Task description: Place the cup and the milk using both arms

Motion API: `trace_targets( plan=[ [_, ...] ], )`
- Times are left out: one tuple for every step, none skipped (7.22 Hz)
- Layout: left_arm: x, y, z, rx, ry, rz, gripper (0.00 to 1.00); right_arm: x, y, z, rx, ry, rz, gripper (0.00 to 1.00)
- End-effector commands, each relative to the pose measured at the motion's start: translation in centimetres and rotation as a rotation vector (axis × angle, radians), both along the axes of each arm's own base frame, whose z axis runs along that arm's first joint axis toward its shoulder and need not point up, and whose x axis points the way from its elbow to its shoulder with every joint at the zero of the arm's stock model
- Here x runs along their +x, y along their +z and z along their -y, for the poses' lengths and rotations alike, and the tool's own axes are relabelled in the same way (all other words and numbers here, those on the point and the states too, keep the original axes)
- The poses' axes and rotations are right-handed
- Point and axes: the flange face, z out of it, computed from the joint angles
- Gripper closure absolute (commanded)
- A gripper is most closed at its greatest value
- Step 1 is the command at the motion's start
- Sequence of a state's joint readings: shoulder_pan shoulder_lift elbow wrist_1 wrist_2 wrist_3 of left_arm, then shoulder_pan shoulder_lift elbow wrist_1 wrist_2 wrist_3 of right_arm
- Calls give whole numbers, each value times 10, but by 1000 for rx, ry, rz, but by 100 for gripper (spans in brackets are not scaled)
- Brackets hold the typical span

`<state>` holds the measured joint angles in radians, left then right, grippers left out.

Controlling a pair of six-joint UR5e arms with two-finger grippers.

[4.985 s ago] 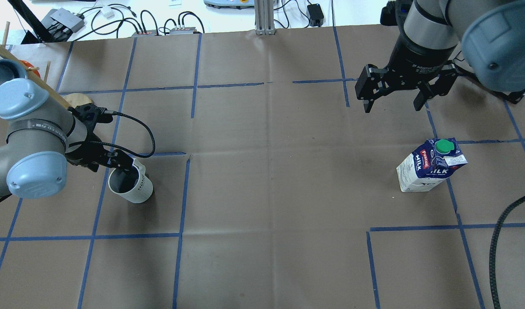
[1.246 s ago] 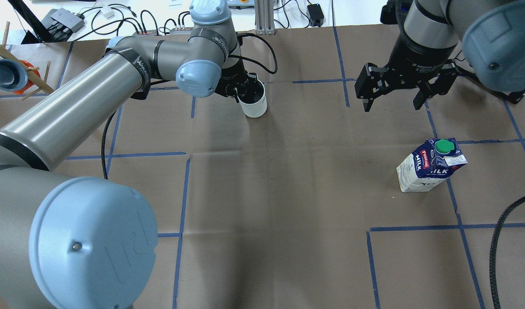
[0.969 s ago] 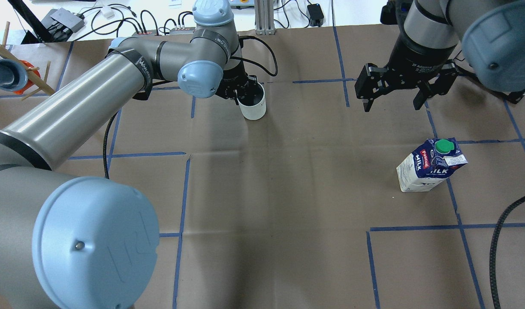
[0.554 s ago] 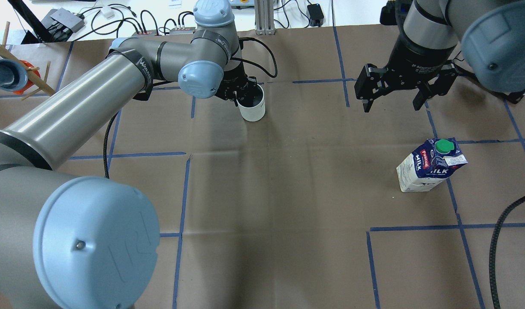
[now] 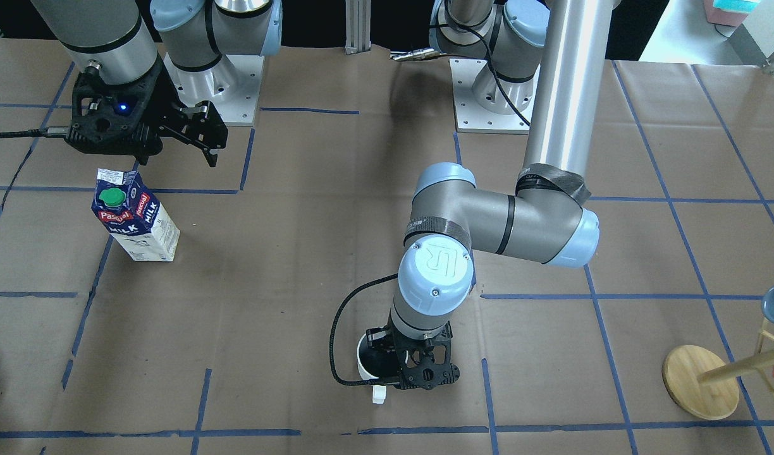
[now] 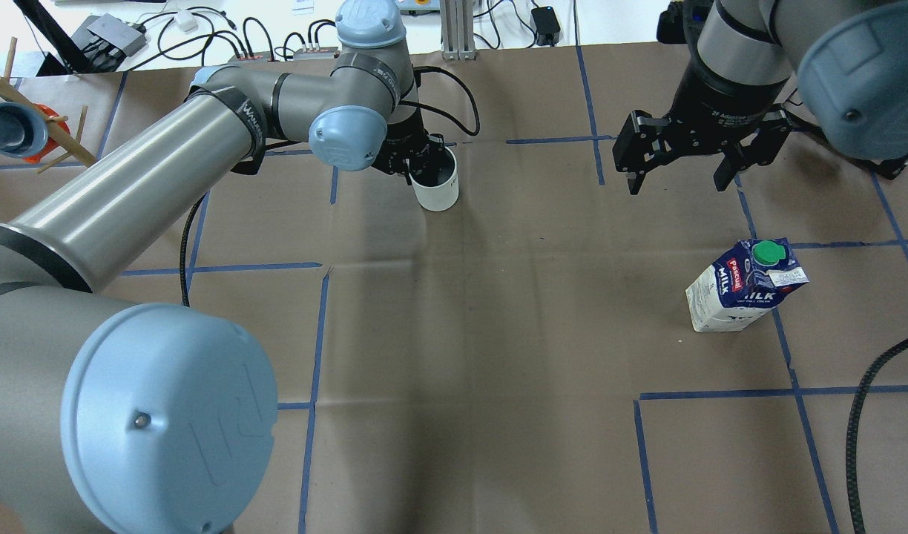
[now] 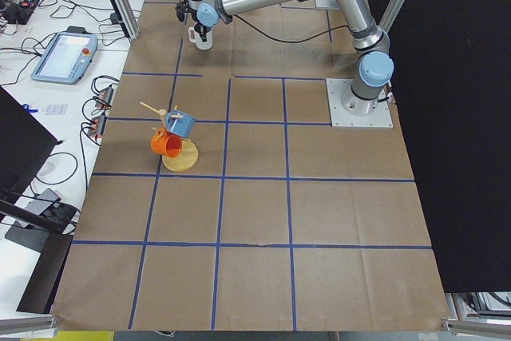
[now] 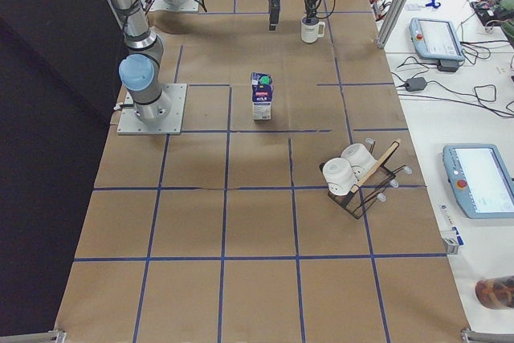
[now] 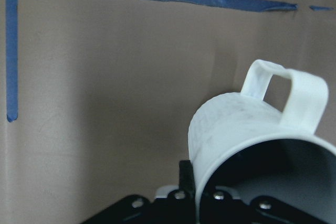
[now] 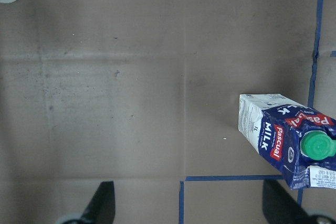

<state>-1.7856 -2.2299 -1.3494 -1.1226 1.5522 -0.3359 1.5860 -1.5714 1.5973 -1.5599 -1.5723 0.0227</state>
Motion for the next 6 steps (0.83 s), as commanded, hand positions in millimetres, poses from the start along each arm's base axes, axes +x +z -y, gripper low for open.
trace_targets(
  plan=[
    [0, 8, -1, -9, 0, -2, 10, -7, -2, 3, 2, 11, -1, 0],
    [0, 31, -7, -12, -2, -4, 4, -23, -2, 6, 2, 99, 1, 0],
    [5, 76, -18, -43, 0, -11, 1, -50, -6, 7, 11, 78, 3, 0],
    [11, 126, -39, -47, -8, -10, 1, -81, -10, 3, 17, 86, 8, 0],
    [17, 174, -71, -61, -17, -12, 1, -109, 4, -10, -12, 109, 4, 0],
    [25, 211, -104, -49, -34, -9, 1, -137, -3, -18, -6, 117, 20, 0]
  ],
)
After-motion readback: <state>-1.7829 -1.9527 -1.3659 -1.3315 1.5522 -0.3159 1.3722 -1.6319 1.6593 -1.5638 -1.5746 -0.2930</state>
